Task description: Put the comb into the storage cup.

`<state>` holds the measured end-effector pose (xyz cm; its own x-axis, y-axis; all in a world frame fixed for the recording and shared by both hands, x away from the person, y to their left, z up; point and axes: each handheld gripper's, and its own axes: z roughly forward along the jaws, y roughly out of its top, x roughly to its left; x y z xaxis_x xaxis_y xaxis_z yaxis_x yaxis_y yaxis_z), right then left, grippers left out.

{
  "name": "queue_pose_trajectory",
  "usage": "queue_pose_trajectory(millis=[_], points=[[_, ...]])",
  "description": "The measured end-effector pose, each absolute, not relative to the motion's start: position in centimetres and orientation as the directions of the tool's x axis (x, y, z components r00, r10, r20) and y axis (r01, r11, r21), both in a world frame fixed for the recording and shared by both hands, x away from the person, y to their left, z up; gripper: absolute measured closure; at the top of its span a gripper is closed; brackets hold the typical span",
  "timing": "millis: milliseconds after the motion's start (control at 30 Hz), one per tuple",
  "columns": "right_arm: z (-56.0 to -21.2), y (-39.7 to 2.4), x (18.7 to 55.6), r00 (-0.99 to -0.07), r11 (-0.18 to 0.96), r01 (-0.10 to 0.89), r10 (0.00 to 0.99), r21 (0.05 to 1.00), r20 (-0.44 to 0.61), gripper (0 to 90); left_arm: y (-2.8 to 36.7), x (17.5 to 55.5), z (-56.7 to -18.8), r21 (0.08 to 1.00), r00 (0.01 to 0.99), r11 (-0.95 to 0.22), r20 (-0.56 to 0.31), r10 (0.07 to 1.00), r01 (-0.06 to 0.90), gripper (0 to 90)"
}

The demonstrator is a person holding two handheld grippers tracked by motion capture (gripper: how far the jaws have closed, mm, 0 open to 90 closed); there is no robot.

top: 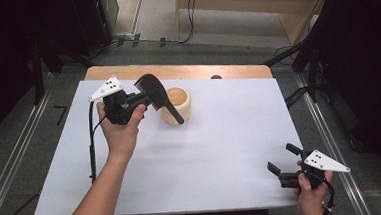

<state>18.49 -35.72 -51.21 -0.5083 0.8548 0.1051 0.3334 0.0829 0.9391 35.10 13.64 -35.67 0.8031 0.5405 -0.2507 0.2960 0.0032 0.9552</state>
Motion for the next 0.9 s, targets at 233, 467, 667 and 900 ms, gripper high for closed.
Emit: queue_pose_trajectory(millis=[233, 467, 667, 900], points=[[-51.4, -35.7, 18.5, -0.510, 0.084, 0.334, 0.854, 0.939, 0.105, 0.0, 13.6, 36.1, -35.1, 0.955, 0.797, 0.011, -0.253, 0.548, 0.296, 85.9], [-51.4, -35.9, 18.5, -0.510, 0.070, 0.335, 0.852, 0.940, 0.118, 0.0, 13.5, 37.1, -34.6, 0.956, 0.791, 0.009, -0.247, 0.559, 0.292, 85.9], [-51.4, -35.8, 18.6, -0.513, 0.069, 0.335, 0.850, 0.940, 0.121, 0.0, 13.4, 37.8, -34.2, 0.958, 0.786, 0.016, -0.245, 0.568, 0.287, 85.9], [-51.5, -35.9, 18.6, -0.513, 0.065, 0.332, 0.850, 0.941, 0.122, 0.0, 13.4, 38.6, -34.0, 0.958, 0.776, 0.028, -0.247, 0.580, 0.284, 85.9]])
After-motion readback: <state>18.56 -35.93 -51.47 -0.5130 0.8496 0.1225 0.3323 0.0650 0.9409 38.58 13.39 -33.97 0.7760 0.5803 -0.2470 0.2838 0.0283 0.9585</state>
